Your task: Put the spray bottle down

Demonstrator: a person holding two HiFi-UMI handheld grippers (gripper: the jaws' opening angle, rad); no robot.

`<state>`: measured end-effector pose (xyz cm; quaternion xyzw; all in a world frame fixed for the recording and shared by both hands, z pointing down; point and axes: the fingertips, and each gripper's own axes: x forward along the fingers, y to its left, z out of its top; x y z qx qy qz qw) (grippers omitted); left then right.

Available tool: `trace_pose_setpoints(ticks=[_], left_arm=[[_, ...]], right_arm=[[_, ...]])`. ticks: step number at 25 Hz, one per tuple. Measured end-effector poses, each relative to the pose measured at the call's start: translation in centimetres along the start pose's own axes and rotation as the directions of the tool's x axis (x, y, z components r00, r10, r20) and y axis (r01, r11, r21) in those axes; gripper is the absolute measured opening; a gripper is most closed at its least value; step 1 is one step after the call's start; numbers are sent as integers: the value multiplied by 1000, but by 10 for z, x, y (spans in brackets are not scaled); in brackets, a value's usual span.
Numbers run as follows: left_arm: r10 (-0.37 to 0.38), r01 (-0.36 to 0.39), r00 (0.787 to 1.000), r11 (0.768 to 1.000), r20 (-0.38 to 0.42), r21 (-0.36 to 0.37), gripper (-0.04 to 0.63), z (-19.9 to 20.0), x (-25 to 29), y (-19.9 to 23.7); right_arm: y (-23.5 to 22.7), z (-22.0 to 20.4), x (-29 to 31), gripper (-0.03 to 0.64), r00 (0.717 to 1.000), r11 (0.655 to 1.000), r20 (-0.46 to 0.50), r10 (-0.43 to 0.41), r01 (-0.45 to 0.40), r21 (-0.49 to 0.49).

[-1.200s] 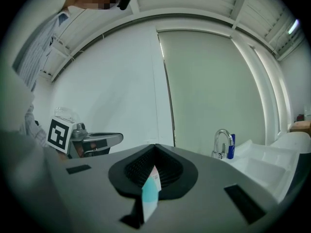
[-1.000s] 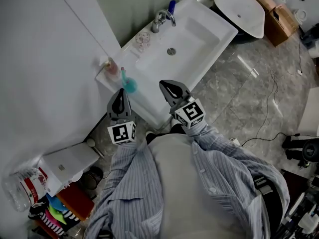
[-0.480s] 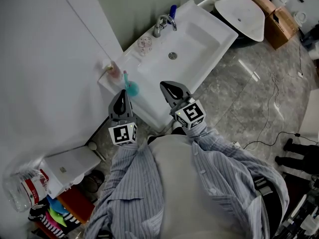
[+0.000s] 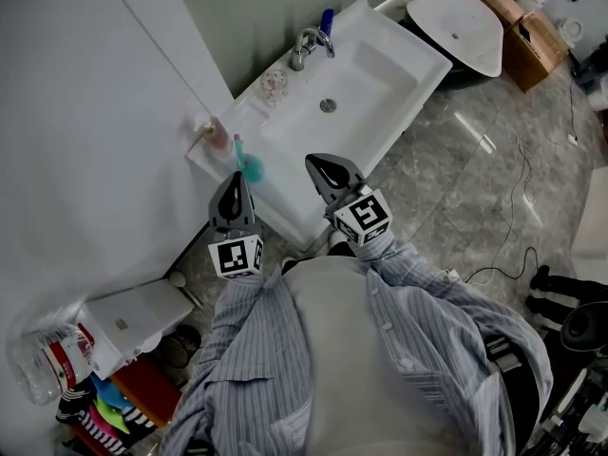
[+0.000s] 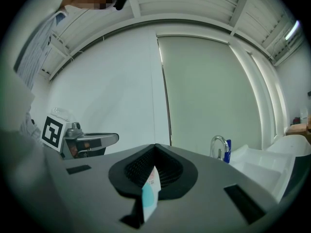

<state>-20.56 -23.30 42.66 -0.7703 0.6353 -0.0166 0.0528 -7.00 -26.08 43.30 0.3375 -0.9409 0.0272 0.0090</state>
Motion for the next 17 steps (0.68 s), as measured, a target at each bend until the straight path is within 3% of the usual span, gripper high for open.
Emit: trace_pose_setpoints(ticks=[17], left_arm=[[1, -1, 1000, 1000, -7, -5, 2, -3, -8, -3]], right_arm=[[7, -4, -4, 14, 1000, 1000, -9, 13, -13, 5]])
